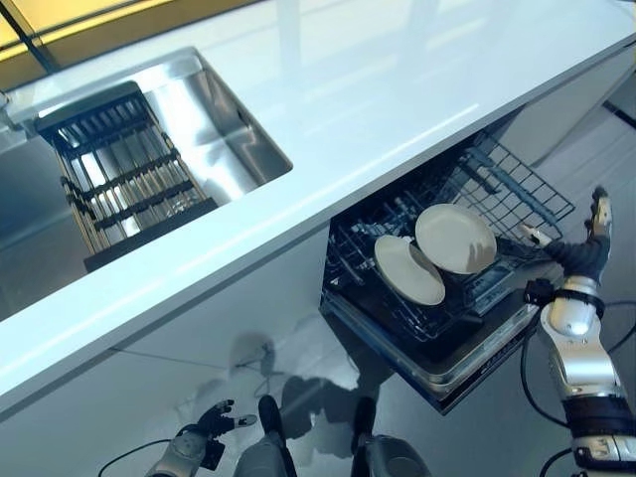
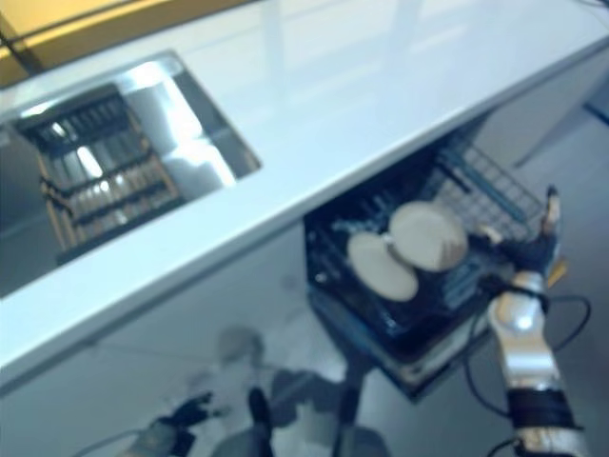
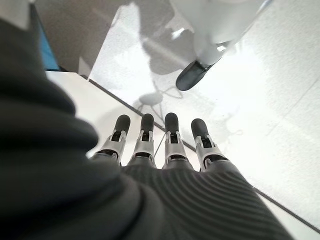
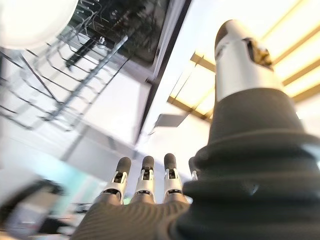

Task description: Take plates into dishwasher

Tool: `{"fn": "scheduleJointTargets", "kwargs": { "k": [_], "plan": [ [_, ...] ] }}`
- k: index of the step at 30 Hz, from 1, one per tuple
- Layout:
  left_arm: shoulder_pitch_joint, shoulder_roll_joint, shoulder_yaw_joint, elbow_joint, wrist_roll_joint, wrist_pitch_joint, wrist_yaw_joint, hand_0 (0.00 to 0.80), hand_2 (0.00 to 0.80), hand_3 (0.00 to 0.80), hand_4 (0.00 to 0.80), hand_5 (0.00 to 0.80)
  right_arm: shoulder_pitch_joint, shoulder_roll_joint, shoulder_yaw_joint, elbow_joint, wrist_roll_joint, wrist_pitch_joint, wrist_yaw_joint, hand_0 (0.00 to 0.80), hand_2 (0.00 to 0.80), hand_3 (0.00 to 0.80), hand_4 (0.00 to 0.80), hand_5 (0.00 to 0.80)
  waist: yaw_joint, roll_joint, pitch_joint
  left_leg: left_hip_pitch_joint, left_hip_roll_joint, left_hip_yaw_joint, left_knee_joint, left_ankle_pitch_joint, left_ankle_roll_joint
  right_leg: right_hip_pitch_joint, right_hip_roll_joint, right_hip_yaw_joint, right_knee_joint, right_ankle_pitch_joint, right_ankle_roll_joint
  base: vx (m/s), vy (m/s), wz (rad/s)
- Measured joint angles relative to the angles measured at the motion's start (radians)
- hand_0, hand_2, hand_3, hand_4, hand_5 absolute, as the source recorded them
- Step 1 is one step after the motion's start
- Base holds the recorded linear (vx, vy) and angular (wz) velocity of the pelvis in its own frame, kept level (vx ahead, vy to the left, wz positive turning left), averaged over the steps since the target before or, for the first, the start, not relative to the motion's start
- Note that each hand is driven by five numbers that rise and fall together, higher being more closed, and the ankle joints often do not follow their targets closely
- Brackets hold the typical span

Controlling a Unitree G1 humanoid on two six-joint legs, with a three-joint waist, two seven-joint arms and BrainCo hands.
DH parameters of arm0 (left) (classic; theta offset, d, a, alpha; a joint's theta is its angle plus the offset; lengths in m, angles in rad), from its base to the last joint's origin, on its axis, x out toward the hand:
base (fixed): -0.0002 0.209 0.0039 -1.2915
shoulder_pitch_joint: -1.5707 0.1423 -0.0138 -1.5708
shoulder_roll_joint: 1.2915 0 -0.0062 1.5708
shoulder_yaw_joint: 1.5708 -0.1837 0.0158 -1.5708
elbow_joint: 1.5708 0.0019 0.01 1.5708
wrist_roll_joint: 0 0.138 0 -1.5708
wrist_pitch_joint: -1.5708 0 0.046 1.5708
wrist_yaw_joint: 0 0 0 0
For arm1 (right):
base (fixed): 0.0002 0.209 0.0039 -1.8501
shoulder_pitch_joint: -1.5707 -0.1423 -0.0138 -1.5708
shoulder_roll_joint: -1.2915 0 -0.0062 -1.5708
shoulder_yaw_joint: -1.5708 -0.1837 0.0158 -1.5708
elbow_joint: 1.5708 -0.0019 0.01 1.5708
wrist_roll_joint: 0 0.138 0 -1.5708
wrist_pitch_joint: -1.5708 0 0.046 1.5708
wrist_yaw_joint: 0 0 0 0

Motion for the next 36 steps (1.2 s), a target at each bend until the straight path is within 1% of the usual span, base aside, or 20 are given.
{"fn": "scheduleJointTargets", "kwargs": {
  "k": [2,6,8,11,15,19,26,29,34,36],
  "plan": [
    [0.007,-0.016,0.0,0.015,0.0,0.0,0.0,0.0,0.0,0.0,0.0,0.0,0.037,0.017,-0.01,0.009,0.073,-0.011,0.021,0.0,0.0,0.0,0.0,0.0,-0.002,0.009,-0.021,0.02,0.002,0.015,0.0,-0.007,-0.002,0.015,0.002,0.013,-0.006,0.001,0.002,0.013,-0.024,-0.16],
    [0.027,-0.034,-0.001,0.037,0.0,-0.003,0.001,0.0,0.0,0.0,0.0,0.0,0.095,0.046,-0.036,0.099,0.21,-0.028,0.038,0.0,0.0,0.0,0.0,0.0,-0.016,0.026,-0.07,0.036,0.009,0.027,-0.001,-0.015,-0.007,0.024,0.008,0.024,-0.006,-0.004,0.002,0.008,-0.022,-0.1],
    [0.037,-0.042,-0.001,0.051,-0.001,-0.008,0.002,0.0,0.0,0.0,0.0,0.0,0.12,0.084,-0.058,0.146,0.269,-0.041,0.037,0.0,0.0,0.0,0.0,0.0,-0.028,0.033,-0.086,0.041,0.013,0.036,-0.001,-0.015,-0.007,0.024,0.011,0.032,-0.006,-0.004,0.0,0.003,-0.019,-0.13],
    [0.047,-0.052,-0.01,0.06,-0.001,-0.011,0.002,0.0,0.0,0.0,0.0,0.0,0.169,0.127,-0.075,0.222,0.361,-0.049,0.038,0.0,0.0,0.0,0.0,0.0,-0.032,0.044,-0.098,0.054,0.015,0.043,-0.001,-0.018,-0.011,0.031,0.014,0.038,-0.006,-0.004,-0.001,-0.006,-0.015,-0.08],
    [0.045,-0.052,-0.014,0.059,-0.001,-0.014,0.002,0.0,0.0,0.0,0.0,0.0,0.19,0.158,-0.076,0.39,0.462,-0.052,0.077,0.0,0.0,0.0,0.0,0.0,-0.042,0.054,-0.111,0.056,0.017,0.044,-0.001,-0.018,-0.011,0.033,0.015,0.039,-0.005,-0.006,-0.004,-0.018,-0.026,0.0],
    [0.039,-0.05,-0.031,0.072,-0.001,-0.018,0.0,0.0,0.0,0.0,0.0,0.0,0.186,0.162,-0.075,0.536,0.517,-0.052,0.103,0.0,0.0,0.0,0.0,0.0,-0.048,0.068,-0.122,0.056,0.017,0.043,0.0,-0.018,-0.011,0.034,0.015,0.039,-0.006,-0.006,-0.005,-0.02,-0.025,0.01],
    [0.025,-0.049,-0.052,0.08,-0.001,-0.018,-0.004,0.0,0.0,0.0,0.0,0.0,0.159,0.155,-0.077,0.771,0.529,-0.052,0.121,0.0,0.0,0.0,0.0,0.0,-0.044,0.093,-0.137,0.053,0.021,0.041,0.0,-0.018,-0.011,0.031,0.013,0.037,-0.006,-0.008,-0.007,-0.018,-0.009,0.0],
    [0.011,-0.048,-0.054,0.078,-0.001,-0.018,-0.018,0.0,0.0,0.0,0.0,0.0,0.16,0.147,-0.083,0.861,0.564,-0.05,0.174,0.0,0.0,0.0,0.0,0.0,-0.027,0.118,-0.132,0.052,0.02,0.038,-0.002,-0.018,-0.011,0.031,0.008,0.036,-0.005,-0.009,-0.007,0.0,0.0,0.0],
    [0.011,-0.05,-0.063,0.075,-0.001,-0.017,-0.031,0.0,0.0,0.0,0.0,0.0,0.152,0.145,-0.074,0.868,0.594,-0.045,0.32,0.0,0.0,0.0,0.0,0.0,-0.022,0.171,-0.116,0.041,0.016,0.032,-0.003,-0.019,-0.011,0.025,0.003,0.03,-0.008,-0.009,-0.007,-0.017,0.024,0.02],
    [0.01,-0.051,-0.079,0.066,-0.001,-0.016,-0.032,0.0,0.0,0.0,0.0,0.0,0.133,0.137,-0.054,0.868,0.594,-0.036,0.386,0.0,0.0,0.0,0.0,0.0,-0.021,0.195,-0.107,0.031,0.014,0.03,0.0,-0.017,-0.01,0.017,0.001,0.024,-0.009,-0.008,-0.006,-0.046,0.048,0.04]
  ]
}}
